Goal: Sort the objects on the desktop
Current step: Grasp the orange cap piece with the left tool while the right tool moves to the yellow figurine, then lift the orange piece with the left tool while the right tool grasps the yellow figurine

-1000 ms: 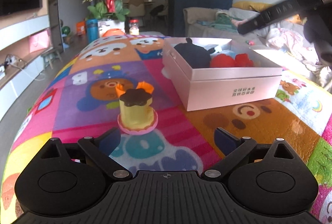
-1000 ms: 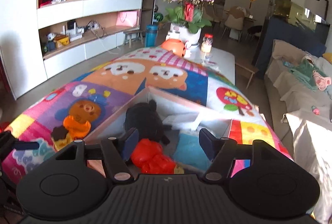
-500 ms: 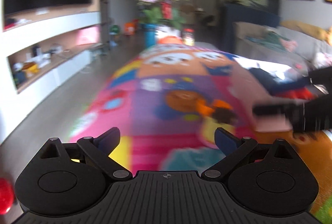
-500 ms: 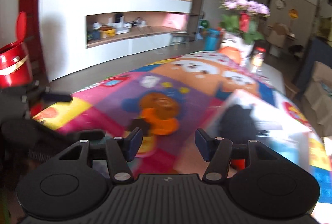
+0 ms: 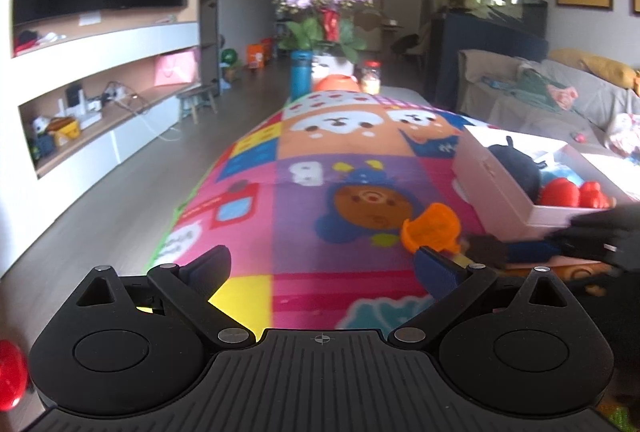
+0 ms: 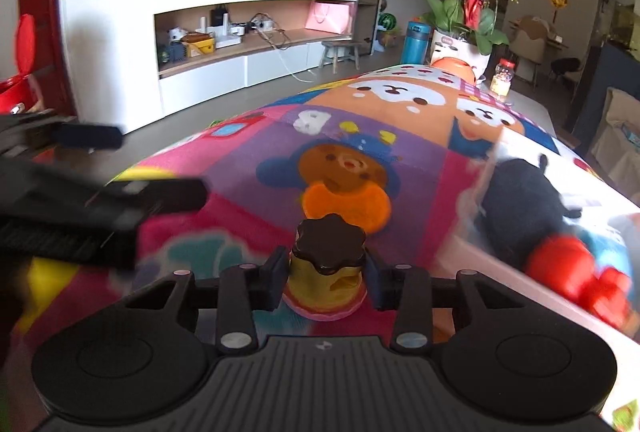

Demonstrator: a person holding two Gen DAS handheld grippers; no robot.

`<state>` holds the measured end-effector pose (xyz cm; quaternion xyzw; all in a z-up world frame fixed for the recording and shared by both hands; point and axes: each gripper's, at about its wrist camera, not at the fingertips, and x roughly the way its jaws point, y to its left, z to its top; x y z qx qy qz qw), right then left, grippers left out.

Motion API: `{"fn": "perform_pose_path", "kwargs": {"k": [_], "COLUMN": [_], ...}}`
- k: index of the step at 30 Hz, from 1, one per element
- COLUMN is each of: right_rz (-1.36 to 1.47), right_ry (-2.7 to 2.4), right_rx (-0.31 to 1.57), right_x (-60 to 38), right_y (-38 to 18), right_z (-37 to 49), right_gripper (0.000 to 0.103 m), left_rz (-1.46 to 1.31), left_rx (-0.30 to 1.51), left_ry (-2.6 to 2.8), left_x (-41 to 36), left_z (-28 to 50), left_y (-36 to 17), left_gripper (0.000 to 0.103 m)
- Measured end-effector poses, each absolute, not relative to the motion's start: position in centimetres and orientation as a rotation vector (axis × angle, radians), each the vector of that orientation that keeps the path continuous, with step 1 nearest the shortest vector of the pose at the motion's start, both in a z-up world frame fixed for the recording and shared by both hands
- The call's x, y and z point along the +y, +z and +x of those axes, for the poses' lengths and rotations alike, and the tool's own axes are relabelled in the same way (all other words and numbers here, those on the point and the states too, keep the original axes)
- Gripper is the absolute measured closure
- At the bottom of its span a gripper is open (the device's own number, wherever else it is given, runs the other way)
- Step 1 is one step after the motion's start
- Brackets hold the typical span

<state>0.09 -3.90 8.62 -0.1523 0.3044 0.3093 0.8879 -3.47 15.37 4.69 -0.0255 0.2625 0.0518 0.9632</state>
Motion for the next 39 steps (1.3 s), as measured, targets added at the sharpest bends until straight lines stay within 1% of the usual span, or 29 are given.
{"fn": "perform_pose_path", "kwargs": {"k": [3, 7, 13, 15, 17, 18, 19, 20, 21, 23, 24, 26, 30, 31, 32, 34, 39], "right_rz": [-0.317, -0.301, -0.165, -0.111, -0.068, -0.050, -0.036, -0.029, -0.020, 0.026, 0.053, 0.097, 0.142, 0.145, 0.145, 0.145, 0.141], "right_ry": [0.626, 0.472, 0.274, 0.253, 0.238, 0.235, 0.232, 0.231, 0.238, 0.234, 0.233, 0.230, 0.224, 0.223, 0.222, 0.221, 0.223], "right_rx": [0.654, 0.646, 0.662, 0.659, 0.642, 0.631, 0.622, 0.620, 0.626, 0.622, 0.629, 0.650, 0.671, 0.665, 0.656, 0.639, 0.638], "right_x": [-8.0, -14.1, -21.1, -22.3, -23.0, -23.2, -23.3, -23.4, -23.4, -24.2, -24.6, -25.1, -25.6, -25.6, -25.6, -25.5, -25.5], "right_y": [8.8, 8.9, 7.9, 7.5, 7.1, 6.9, 6.6, 6.3, 6.2, 6.2, 6.2, 6.0, 5.8, 5.8, 5.8, 5.9, 6.0], "right_z": [-1.9, -3.8, -4.4, -4.3, -4.5, -4.6, -4.7, -4.7, -4.5, -4.4, -4.3, -3.9, -3.5, -3.6, -3.7, -3.9, -3.9], "right_gripper": [0.064, 0.064, 0.063, 0.056, 0.040, 0.037, 0.032, 0.032, 0.031, 0.014, 0.013, 0.012, 0.011, 0.008, 0.003, 0.000, 0.000], "left_rz": [-0.036, -0.014, 0.011, 0.045, 0.068, 0.071, 0.076, 0.086, 0.098, 0.118, 0.123, 0.131, 0.140, 0.142, 0.144, 0.141, 0.136], "left_rx": [0.544, 0.568, 0.572, 0.581, 0.602, 0.609, 0.615, 0.619, 0.622, 0.629, 0.634, 0.645, 0.649, 0.646, 0.643, 0.647, 0.639], "left_ry": [0.063, 0.020, -0.048, -0.047, -0.049, -0.056, -0.058, -0.056, -0.053, -0.035, -0.029, -0.022, -0.031, -0.042, -0.055, -0.096, -0.292], "left_x": [14.2, 12.7, 10.5, 9.8, 9.2, 9.0, 8.7, 8.4, 8.2, 7.8, 7.8, 7.6, 7.1, 6.9, 6.7, 5.9, 2.5], "left_z": [-2.7, -1.2, 1.7, 3.0, 4.2, 4.6, 4.9, 5.2, 5.5, 5.9, 6.0, 6.2, 5.0, 4.4, 3.6, 1.9, -2.6], "left_y": [4.3, 3.5, 2.5, 2.0, 1.6, 1.5, 1.5, 1.4, 1.4, 1.2, 1.1, 0.9, 1.2, 1.3, 1.5, 1.8, 2.4], "left_gripper": [0.002, 0.002, 0.002, 0.002, 0.003, 0.004, 0.009, 0.016, 0.018, 0.025, 0.027, 0.042, 0.043, 0.043, 0.043, 0.043, 0.043]}}
